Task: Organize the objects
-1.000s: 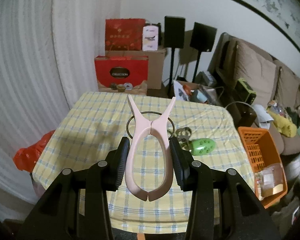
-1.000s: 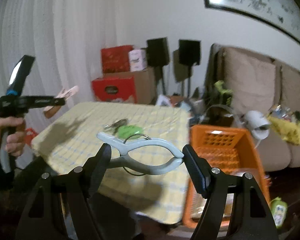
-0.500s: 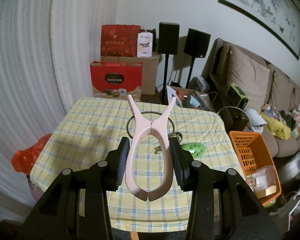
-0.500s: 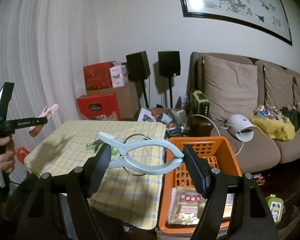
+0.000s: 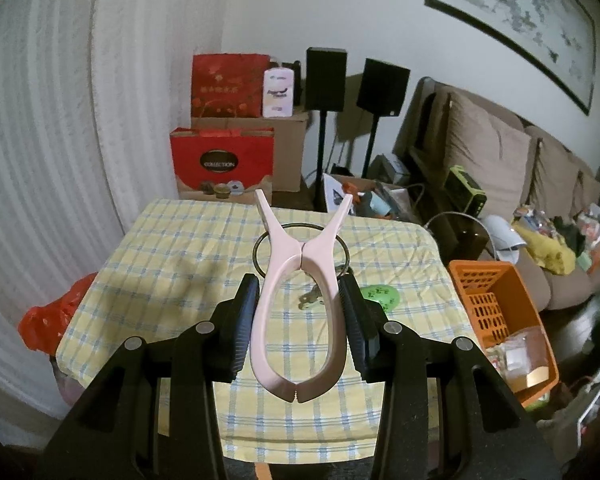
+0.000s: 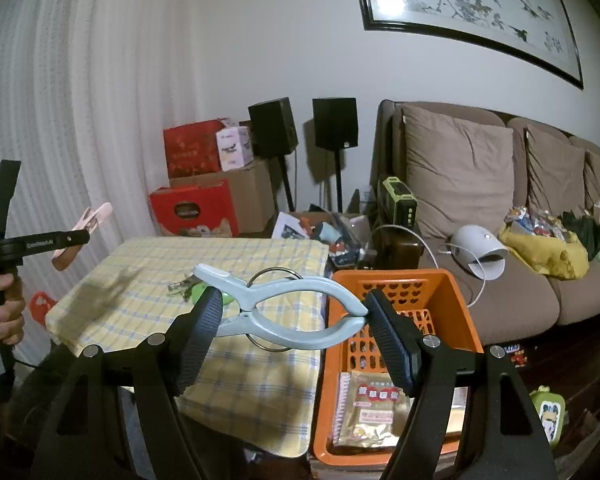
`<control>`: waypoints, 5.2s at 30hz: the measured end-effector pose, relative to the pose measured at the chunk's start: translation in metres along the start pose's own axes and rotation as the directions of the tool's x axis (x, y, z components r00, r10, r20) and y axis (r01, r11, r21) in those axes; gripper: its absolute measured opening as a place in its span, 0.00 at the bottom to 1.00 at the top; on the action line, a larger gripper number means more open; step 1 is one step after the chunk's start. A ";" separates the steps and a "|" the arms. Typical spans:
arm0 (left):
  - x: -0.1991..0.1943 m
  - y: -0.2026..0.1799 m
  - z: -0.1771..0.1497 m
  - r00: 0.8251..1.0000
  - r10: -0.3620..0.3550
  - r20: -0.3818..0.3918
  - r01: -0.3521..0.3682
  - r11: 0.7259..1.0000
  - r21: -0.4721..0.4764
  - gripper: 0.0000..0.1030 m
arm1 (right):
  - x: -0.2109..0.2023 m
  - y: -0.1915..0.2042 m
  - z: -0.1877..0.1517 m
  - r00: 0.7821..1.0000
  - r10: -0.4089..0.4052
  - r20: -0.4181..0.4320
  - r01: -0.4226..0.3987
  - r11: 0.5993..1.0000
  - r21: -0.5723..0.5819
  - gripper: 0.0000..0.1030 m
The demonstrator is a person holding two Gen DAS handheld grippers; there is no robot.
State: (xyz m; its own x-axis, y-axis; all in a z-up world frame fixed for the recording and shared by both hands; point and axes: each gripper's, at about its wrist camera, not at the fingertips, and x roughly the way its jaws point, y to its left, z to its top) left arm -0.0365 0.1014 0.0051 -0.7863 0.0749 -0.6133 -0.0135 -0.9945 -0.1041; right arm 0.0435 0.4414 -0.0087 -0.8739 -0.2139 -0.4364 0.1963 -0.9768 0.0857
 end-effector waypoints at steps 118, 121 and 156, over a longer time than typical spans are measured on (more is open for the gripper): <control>0.016 -0.179 -0.012 0.964 -0.247 -0.096 0.262 0.944 0.199 0.37 | -0.005 -0.081 0.002 0.991 -0.125 -0.048 0.131 0.981 0.141 0.73; 0.020 -0.186 -0.016 0.961 -0.255 -0.111 0.273 0.939 0.207 0.37 | -0.003 -0.082 0.001 0.990 -0.129 -0.052 0.135 0.980 0.143 0.73; 0.022 -0.242 -0.012 0.932 -0.335 -0.135 0.360 0.892 0.273 0.37 | 0.011 -0.103 -0.008 0.985 -0.138 -0.105 0.155 0.971 0.181 0.73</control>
State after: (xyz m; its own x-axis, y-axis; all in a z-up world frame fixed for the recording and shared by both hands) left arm -0.0436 0.3448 0.0075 -0.6454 0.4130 -0.6426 -0.4636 -0.8804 -0.1002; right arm 0.0169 0.5396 -0.0296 -0.8413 -0.0752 -0.5353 -0.0254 -0.9837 0.1782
